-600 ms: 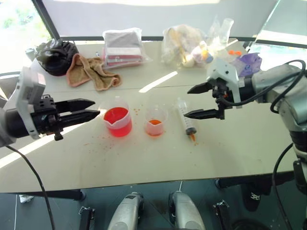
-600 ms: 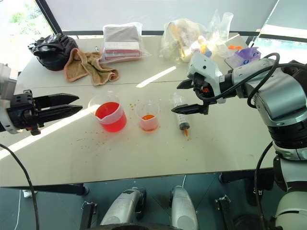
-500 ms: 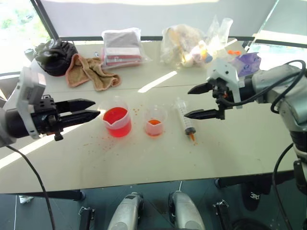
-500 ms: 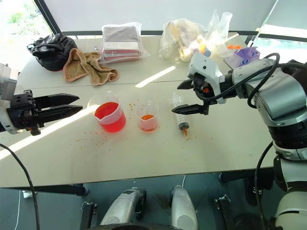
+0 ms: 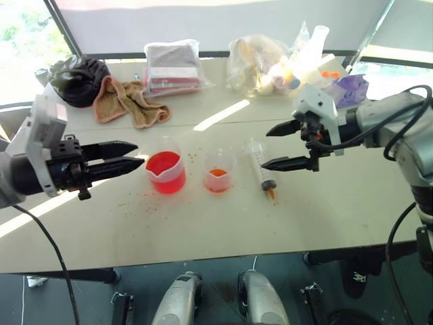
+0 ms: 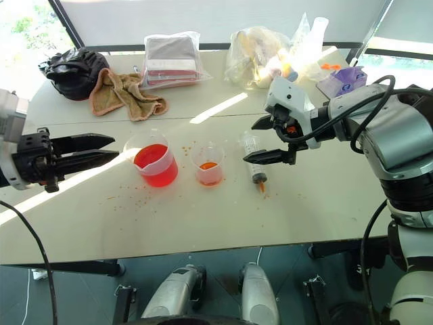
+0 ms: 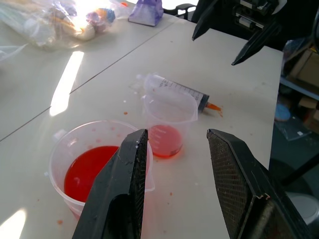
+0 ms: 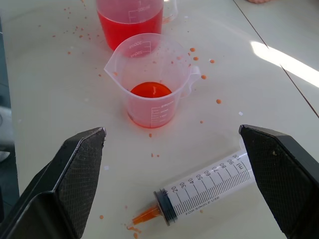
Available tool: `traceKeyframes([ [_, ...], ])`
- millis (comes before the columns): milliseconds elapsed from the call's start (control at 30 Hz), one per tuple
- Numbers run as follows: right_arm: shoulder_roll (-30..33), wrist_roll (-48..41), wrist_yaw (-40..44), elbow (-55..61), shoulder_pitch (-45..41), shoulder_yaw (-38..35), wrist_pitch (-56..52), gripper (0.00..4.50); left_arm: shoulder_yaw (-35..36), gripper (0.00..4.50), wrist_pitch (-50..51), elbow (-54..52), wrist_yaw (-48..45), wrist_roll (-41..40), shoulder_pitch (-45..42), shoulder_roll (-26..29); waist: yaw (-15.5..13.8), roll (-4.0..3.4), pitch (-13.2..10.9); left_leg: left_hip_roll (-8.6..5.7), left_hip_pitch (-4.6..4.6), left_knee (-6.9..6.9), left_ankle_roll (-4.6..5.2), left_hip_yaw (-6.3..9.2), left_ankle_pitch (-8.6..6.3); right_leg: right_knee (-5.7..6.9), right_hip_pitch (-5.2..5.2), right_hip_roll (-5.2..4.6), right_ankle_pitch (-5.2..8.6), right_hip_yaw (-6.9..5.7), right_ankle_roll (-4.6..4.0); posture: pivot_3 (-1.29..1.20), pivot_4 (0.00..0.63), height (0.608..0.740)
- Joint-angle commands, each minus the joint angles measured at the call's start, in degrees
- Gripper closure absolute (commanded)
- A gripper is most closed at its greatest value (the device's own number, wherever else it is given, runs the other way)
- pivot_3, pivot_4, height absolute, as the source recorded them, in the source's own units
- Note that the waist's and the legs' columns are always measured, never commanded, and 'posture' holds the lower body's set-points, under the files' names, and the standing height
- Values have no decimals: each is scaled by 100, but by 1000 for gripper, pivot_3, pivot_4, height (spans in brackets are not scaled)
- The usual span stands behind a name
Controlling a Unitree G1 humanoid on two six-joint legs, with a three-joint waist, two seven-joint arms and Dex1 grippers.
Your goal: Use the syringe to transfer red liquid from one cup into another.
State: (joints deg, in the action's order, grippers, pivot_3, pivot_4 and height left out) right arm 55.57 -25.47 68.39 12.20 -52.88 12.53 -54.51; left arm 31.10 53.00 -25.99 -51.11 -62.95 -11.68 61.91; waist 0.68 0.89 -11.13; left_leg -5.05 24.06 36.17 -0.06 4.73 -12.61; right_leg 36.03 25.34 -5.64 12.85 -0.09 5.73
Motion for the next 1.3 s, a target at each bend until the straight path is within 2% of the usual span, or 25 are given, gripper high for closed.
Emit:
traceKeyframes([
  [33, 113, 59, 45, 106, -165, -107, 78, 11, 79, 2516, -105, -72, 7, -20, -92, 15, 0, 0, 0, 0, 0, 0, 0, 0, 0, 0, 0, 0, 0, 0, 0, 0, 150, 736],
  [267, -33, 697, -223, -139, -309, 294, 237, 11, 24, 2516, -127, -189, 138, -20, -56, -89, 1, 0, 0, 0, 0, 1, 0, -1, 0, 1, 0, 0, -2, 0, 3, 0, 150, 736],
  [367, -480, 934, -685, -733, -892, 595, -651, 11, 41, 2516, -129, -251, 182, -16, 5, -135, 43, 0, 0, 0, -2, 1, -1, -3, 0, 4, 2, 1, -2, 4, -1, 0, 150, 736],
  [567, -1590, 877, -1225, -2991, -2532, 955, -3150, 11, 99, 2516, -106, -423, 390, -60, 127, -263, 31, -2, 1, 3, -2, -5, -7, 2, 5, 11, 10, 5, -4, 10, -13, 0, 150, 736],
  [700, -2283, 1106, -1806, -4755, -3102, 1041, -3742, 11, 170, 2516, -93, -528, 535, -108, 222, -322, 8, 1, 3, -4, -2, -4, -7, 1, 4, 8, 7, 2, -7, 10, -14, 0, 150, 736],
  [833, -2662, 1159, -2146, -5537, -3237, 1116, -3794, 11, 383, 2516, -47, -624, 630, -158, 406, -333, 24, 1, 3, -8, 0, -5, -7, 1, 5, 9, 9, 1, -10, 9, -11, 0, 150, 736],
  [1033, -3035, 1278, -2523, -5992, -3332, 1044, -3598, 11, 564, 2516, -65, -847, 772, -181, 664, -331, 65, -2, 3, -4, -1, -12, -8, -1, 5, 15, 16, 5, -12, 8, -7, 0, 150, 736],
  [1300, -3543, 1699, -2964, -7032, -3188, 909, -2585, 11, 736, 2516, -57, -957, 951, -356, 792, -296, 54, -2, 4, -6, -3, -10, -9, 0, 5, 17, 14, 13, -13, 7, -7, 0, 150, 736],
])
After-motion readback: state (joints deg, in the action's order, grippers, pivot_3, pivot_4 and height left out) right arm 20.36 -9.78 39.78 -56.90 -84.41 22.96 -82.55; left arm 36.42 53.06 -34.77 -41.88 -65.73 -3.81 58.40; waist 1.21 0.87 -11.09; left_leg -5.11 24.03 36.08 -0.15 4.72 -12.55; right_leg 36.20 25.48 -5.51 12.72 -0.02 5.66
